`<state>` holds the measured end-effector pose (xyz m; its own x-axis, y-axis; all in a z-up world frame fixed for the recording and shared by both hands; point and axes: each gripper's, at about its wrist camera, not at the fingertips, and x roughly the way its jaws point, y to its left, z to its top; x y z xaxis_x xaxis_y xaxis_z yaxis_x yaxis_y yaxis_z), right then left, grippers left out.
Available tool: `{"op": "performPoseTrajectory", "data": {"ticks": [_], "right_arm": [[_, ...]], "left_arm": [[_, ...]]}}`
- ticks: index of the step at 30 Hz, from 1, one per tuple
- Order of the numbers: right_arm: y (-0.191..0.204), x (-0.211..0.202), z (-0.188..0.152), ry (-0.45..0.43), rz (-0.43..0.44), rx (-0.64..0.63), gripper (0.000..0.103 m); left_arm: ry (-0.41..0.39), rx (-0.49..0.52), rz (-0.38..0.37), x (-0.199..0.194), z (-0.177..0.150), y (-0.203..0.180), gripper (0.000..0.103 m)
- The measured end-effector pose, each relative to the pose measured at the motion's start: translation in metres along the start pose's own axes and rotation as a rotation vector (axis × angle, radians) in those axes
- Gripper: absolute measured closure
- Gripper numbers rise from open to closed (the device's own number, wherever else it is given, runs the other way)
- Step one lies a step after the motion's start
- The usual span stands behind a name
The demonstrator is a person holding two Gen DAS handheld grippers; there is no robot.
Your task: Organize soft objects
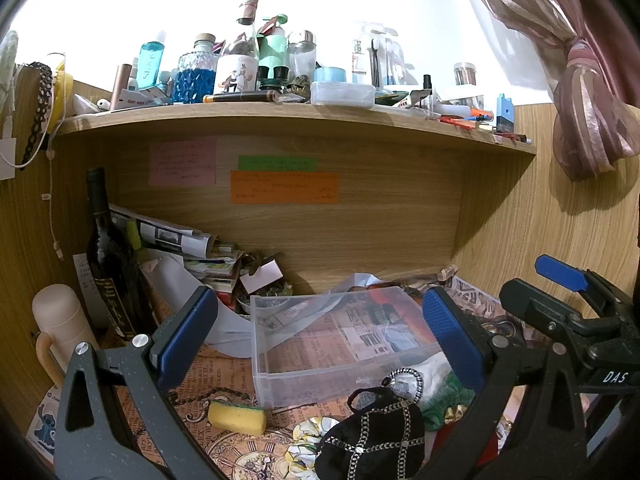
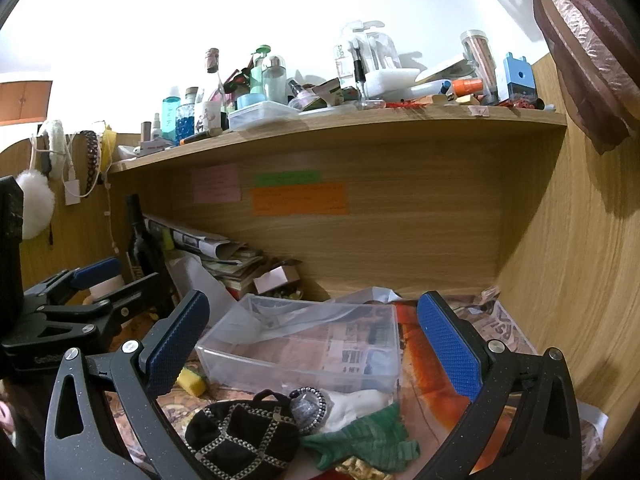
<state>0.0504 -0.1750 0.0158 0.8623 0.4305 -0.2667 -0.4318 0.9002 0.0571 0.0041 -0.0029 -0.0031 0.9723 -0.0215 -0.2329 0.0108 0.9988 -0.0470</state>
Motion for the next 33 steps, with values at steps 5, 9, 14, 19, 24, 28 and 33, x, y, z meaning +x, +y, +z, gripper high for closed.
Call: {"op": "performPoseTrajectory", "data": {"ticks": [5, 9, 14, 19, 24, 28, 33], "right_arm": [[-0.003, 0.003, -0.004, 0.014, 0.011, -0.004, 0.000], [-0.006, 0.007, -0.010, 0.038, 0.002, -0.007, 0.003], [-0.018, 0.016, -0.021, 0.104, -0.008, 0.008, 0.013], [-0.031, 0.025, -0.036, 0.185, -0.022, 0.024, 0.016], [-0.041, 0.034, -0.055, 0.267, -0.035, 0.032, 0.021], [-0.047, 0.043, -0.067, 0.326, -0.038, 0.045, 0.025], [-0.047, 0.052, -0.074, 0.375, 0.013, 0.072, 0.038]], "left_arm": [[0.019, 0.002, -0.010, 0.004, -0.005, 0.000, 0.000], [0.053, -0.002, -0.016, 0.009, -0.013, 0.004, 0.003], [0.112, -0.003, -0.007, 0.017, -0.024, 0.012, 0.012], [0.189, -0.015, 0.030, 0.028, -0.042, 0.030, 0.014], [0.279, -0.049, 0.071, 0.043, -0.062, 0.053, 0.014], [0.364, -0.068, 0.089, 0.060, -0.077, 0.069, 0.014], [0.479, -0.098, 0.074, 0.084, -0.096, 0.082, 0.014]]}}
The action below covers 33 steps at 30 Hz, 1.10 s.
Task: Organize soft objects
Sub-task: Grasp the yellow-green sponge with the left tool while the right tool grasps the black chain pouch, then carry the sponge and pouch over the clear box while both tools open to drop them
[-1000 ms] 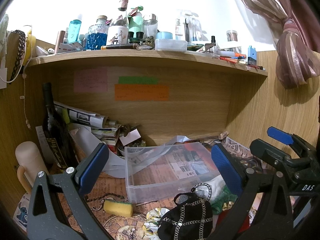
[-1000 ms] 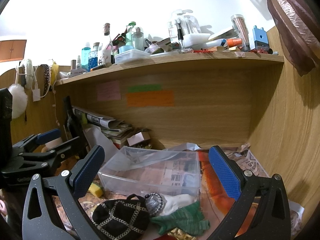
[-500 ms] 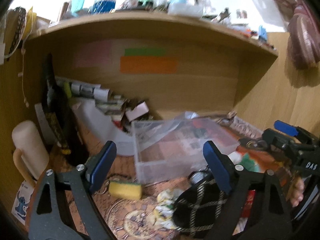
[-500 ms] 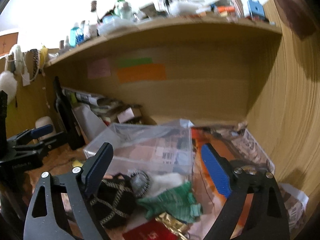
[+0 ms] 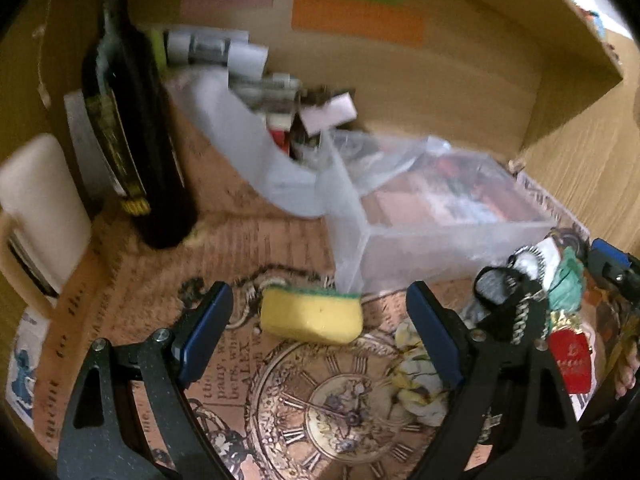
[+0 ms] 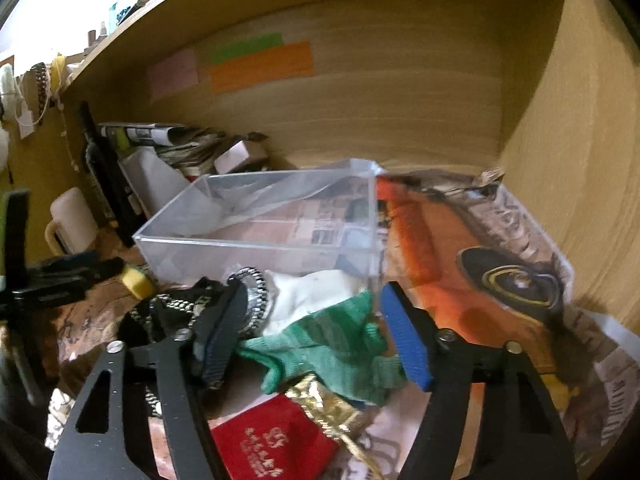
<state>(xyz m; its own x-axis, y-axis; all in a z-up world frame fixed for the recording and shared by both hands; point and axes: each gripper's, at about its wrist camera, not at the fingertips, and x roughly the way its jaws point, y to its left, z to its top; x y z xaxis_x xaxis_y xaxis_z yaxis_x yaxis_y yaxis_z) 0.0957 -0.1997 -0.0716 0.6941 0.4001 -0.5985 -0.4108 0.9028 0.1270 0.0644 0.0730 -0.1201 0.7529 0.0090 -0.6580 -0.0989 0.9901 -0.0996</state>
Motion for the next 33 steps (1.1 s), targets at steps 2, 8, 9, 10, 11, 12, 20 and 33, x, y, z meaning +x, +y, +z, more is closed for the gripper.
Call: {"op": "performPoseTrajectory", "data": {"ticks": [2, 8, 9, 10, 11, 12, 20, 33], "right_arm": [[0.005, 0.001, -0.001, 0.002, 0.032, -0.008, 0.038], [0.030, 0.007, -0.004, 0.013, 0.109, -0.061, 0.038], [0.034, 0.009, -0.005, 0.018, 0.121, -0.070, 0.038], [0.038, 0.011, -0.006, 0.025, 0.131, -0.078, 0.038], [0.041, 0.013, -0.007, 0.032, 0.137, -0.086, 0.039], [0.045, 0.016, -0.009, 0.044, 0.144, -0.094, 0.042], [0.063, 0.036, -0.016, 0.128, 0.175, -0.138, 0.064], [0.071, 0.025, -0.016, 0.100, 0.179, -0.167, 0.091]], "left_arm": [[0.028, -0.004, -0.010, 0.009, 0.000, 0.002, 0.014], [0.086, -0.005, -0.026, 0.028, 0.000, 0.002, 0.018], [0.094, -0.005, -0.029, 0.030, 0.000, 0.002, 0.024], [0.103, -0.006, -0.033, 0.031, -0.001, 0.003, 0.027], [0.109, -0.008, -0.037, 0.033, -0.001, 0.003, 0.032], [0.119, -0.012, -0.043, 0.034, -0.002, 0.004, 0.038], [0.095, -0.020, -0.043, 0.021, -0.007, 0.008, 0.043], [-0.020, -0.004, -0.070, -0.025, -0.001, -0.002, 0.043]]}}
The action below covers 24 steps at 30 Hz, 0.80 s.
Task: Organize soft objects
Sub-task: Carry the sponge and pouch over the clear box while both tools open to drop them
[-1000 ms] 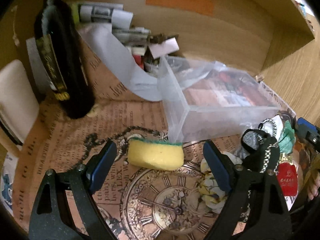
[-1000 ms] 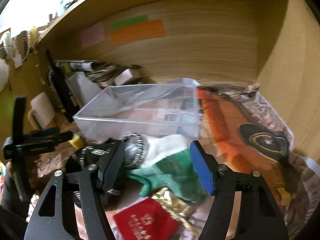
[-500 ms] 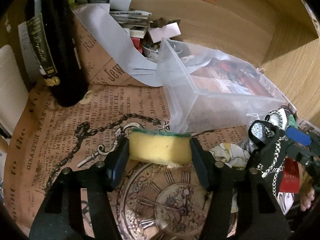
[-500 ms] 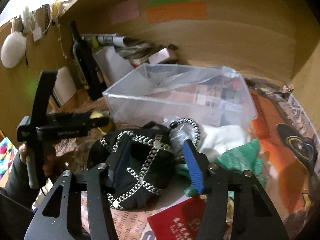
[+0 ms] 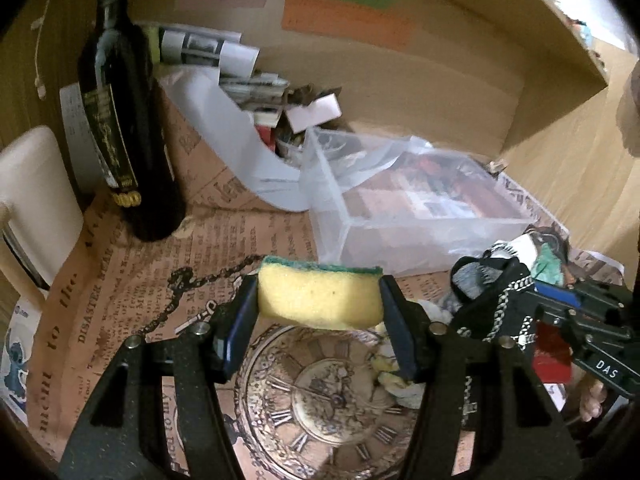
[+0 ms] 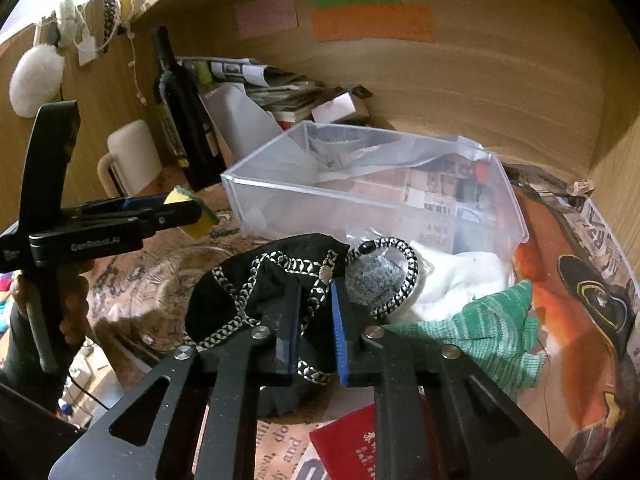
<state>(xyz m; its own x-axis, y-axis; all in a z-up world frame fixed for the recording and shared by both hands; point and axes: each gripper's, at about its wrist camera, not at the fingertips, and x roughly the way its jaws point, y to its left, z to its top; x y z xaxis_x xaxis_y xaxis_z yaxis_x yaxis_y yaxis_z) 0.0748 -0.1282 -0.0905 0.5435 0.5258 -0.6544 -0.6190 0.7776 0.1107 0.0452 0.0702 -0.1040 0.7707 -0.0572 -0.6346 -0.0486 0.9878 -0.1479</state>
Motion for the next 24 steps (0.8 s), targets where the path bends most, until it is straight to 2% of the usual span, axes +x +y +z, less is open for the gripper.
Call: {"op": "performPoseTrajectory", "data": {"ticks": [10, 16, 20, 24], "right_arm": [[-0.004, -0.046, 0.032, -0.195, -0.028, 0.005, 0.091], [-0.015, -0.066, 0.059, -0.320, -0.093, 0.023, 0.091], [-0.027, -0.061, 0.074, -0.356, -0.144, 0.032, 0.091], [-0.042, -0.048, 0.082, -0.347, -0.195, 0.033, 0.091]], "left_arm": [[-0.116, 0.012, -0.031, -0.025, 0.028, -0.013, 0.043], [-0.172, 0.023, -0.057, -0.028, 0.052, -0.023, 0.043], [-0.187, 0.031, -0.067, -0.022, 0.068, -0.029, 0.043], [-0.169, 0.033, -0.072, -0.006, 0.084, -0.033, 0.043]]}}
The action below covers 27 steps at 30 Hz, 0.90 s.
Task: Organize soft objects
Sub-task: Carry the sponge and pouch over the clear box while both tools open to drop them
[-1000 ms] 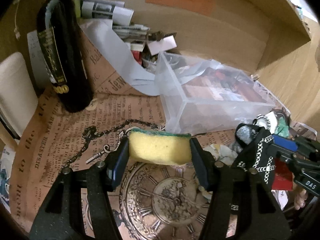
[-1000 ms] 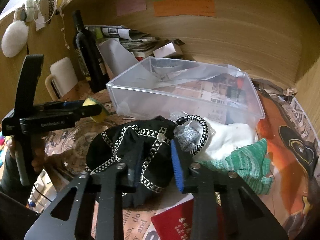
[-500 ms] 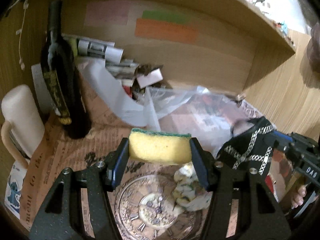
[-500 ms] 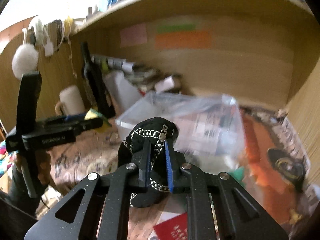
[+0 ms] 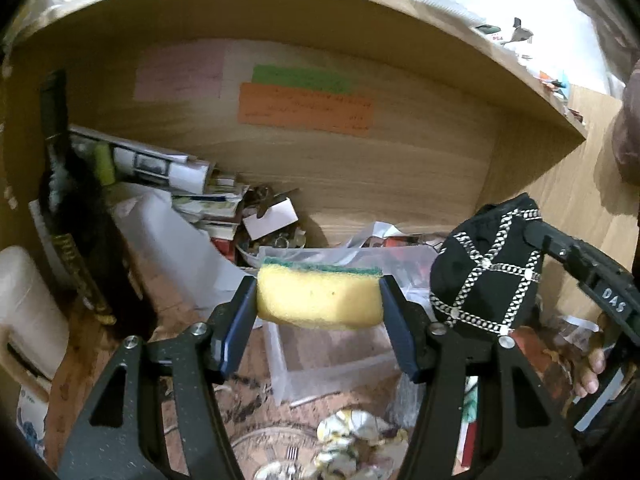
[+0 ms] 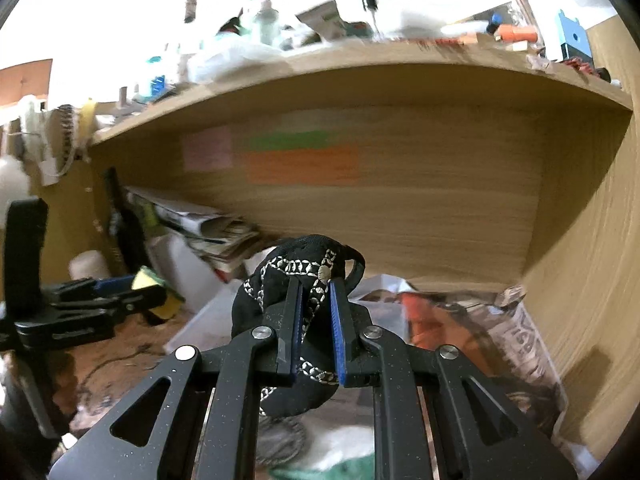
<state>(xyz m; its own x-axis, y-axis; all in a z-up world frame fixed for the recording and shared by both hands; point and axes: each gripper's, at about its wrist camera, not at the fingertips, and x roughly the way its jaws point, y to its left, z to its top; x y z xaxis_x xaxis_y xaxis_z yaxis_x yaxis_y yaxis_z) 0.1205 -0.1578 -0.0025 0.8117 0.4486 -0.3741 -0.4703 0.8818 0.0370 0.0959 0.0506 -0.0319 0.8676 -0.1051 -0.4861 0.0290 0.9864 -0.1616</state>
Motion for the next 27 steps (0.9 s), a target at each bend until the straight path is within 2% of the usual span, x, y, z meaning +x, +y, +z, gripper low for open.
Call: {"op": "performPoseTrajectory", "data": {"ticks": [7, 13, 20, 23, 25, 27], "right_arm": [[-0.019, 0.046, -0.005, 0.096, -0.035, -0.002, 0.091], [-0.025, 0.075, -0.012, 0.194, -0.037, -0.028, 0.091], [-0.027, 0.101, -0.025, 0.315, -0.008, -0.050, 0.091], [-0.028, 0.106, -0.031, 0.348, -0.002, -0.057, 0.088], [-0.029, 0.108, -0.033, 0.361, -0.003, -0.058, 0.087], [-0.029, 0.111, -0.034, 0.374, -0.004, -0.060, 0.076]], "left_arm": [[0.104, 0.014, -0.008, 0.054, 0.014, -0.003, 0.043], [0.211, 0.056, -0.012, 0.095, 0.007, -0.013, 0.043], [0.290, 0.097, -0.010, 0.123, -0.004, -0.022, 0.042], [0.304, 0.096, -0.011, 0.127, -0.006, -0.022, 0.040], [0.308, 0.094, -0.012, 0.128, -0.007, -0.023, 0.036], [0.305, 0.091, -0.013, 0.129, -0.006, -0.022, 0.030]]}}
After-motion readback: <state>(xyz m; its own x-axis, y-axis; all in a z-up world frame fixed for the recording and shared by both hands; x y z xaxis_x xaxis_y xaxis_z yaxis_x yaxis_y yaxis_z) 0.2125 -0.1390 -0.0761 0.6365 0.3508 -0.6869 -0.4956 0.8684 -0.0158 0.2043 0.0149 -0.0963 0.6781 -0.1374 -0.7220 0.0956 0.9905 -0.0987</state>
